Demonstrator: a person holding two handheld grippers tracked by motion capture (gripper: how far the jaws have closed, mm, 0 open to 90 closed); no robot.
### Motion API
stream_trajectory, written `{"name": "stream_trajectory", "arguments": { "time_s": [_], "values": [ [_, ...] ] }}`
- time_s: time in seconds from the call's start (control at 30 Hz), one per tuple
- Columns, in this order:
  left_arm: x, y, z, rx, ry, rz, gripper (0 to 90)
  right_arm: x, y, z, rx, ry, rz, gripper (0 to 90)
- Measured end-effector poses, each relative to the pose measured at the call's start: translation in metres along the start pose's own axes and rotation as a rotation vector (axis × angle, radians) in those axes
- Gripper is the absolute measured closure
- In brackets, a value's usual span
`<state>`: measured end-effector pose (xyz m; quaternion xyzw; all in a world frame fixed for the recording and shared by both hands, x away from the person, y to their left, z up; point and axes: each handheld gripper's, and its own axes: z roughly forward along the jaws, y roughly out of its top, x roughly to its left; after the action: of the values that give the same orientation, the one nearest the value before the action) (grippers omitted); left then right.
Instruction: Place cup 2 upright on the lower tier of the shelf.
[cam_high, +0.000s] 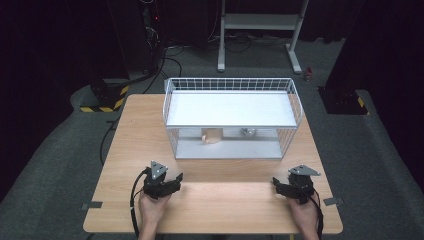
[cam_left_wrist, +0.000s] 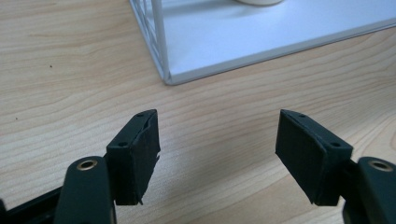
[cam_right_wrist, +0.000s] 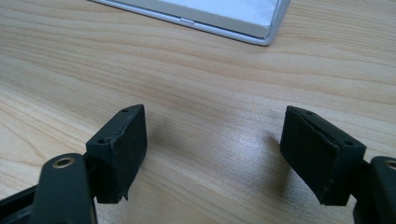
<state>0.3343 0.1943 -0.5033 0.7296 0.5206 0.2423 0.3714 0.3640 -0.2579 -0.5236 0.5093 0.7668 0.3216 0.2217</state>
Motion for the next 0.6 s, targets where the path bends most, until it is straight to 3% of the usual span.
{"name": "stream_trajectory", "arguments": {
  "time_s": [0.17, 0.3, 0.6],
  "values": [
    [0.003, -0.002, 0.004, 0.013, 0.026, 0.003, 30.7, 0.000, 0.000, 0.000, 0.001, -0.001, 0.000, 23.0],
    [0.004, -0.004, 0.008, 0.022, 0.028, -0.019, 30.8, 0.000, 0.000, 0.000, -0.001, -0.001, -0.002, 23.0],
    [0.005, -0.006, 0.017, 0.047, 0.060, -0.001, 31.1, 0.000, 0.000, 0.000, 0.001, -0.001, -0.002, 23.0]
  ]
}}
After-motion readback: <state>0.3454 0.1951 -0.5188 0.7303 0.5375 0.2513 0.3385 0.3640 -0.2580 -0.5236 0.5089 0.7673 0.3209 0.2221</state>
